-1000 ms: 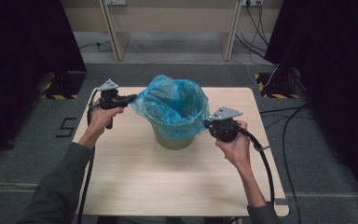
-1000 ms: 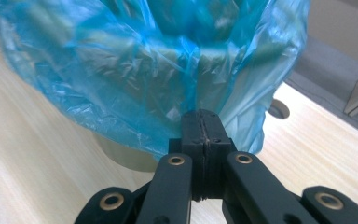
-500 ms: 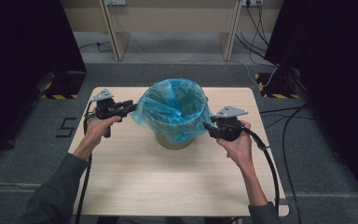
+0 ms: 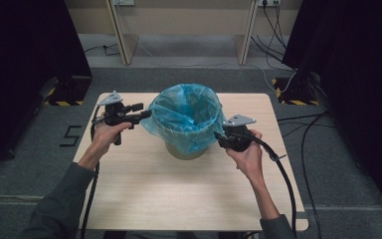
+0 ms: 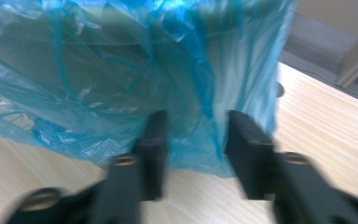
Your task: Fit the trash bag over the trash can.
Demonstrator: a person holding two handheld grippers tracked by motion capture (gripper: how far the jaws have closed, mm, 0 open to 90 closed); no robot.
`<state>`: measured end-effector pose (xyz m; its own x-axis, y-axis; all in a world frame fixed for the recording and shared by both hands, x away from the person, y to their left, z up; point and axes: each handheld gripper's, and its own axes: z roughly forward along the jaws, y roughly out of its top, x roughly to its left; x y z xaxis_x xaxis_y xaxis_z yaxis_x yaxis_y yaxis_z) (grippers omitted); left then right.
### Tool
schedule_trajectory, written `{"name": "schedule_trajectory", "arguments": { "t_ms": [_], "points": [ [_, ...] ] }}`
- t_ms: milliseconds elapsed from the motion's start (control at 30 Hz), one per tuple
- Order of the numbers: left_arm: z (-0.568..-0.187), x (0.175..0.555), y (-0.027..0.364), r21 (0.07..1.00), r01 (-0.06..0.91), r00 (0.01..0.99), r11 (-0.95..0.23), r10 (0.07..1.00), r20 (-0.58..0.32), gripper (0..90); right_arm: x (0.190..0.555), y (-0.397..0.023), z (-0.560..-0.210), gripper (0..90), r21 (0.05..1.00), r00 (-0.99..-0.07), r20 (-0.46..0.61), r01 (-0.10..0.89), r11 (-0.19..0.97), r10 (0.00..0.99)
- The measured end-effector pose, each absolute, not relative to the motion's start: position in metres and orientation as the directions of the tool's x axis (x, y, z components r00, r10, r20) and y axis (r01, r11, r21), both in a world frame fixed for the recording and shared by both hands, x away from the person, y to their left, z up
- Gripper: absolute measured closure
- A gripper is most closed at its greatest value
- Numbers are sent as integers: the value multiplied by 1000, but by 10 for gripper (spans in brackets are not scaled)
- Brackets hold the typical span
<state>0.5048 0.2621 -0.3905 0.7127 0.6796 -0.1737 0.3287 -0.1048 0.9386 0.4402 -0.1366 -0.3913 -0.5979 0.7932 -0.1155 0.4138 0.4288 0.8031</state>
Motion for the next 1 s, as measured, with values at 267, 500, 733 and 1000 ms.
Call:
{"name": "schedule_trajectory", "arguments": {
  "t_ms": [267,500,733,1000],
  "points": [
    [-390,501,263,938,329,713,-109,680,-171,410,476,-150,-399,900,802,-614,-106,412,432,782],
    [-385,497,262,944,312,721,-107,673,-162,378,512,-178,-409,829,805,-568,-51,463,370,822],
    [-370,506,264,947,320,693,-6,683,-230,344,485,-170,-371,530,846,-529,-84,410,341,844],
    [-363,529,232,930,363,688,-60,691,-224,331,465,-145,-339,438,880,-556,-49,369,300,830]
  ]
}}
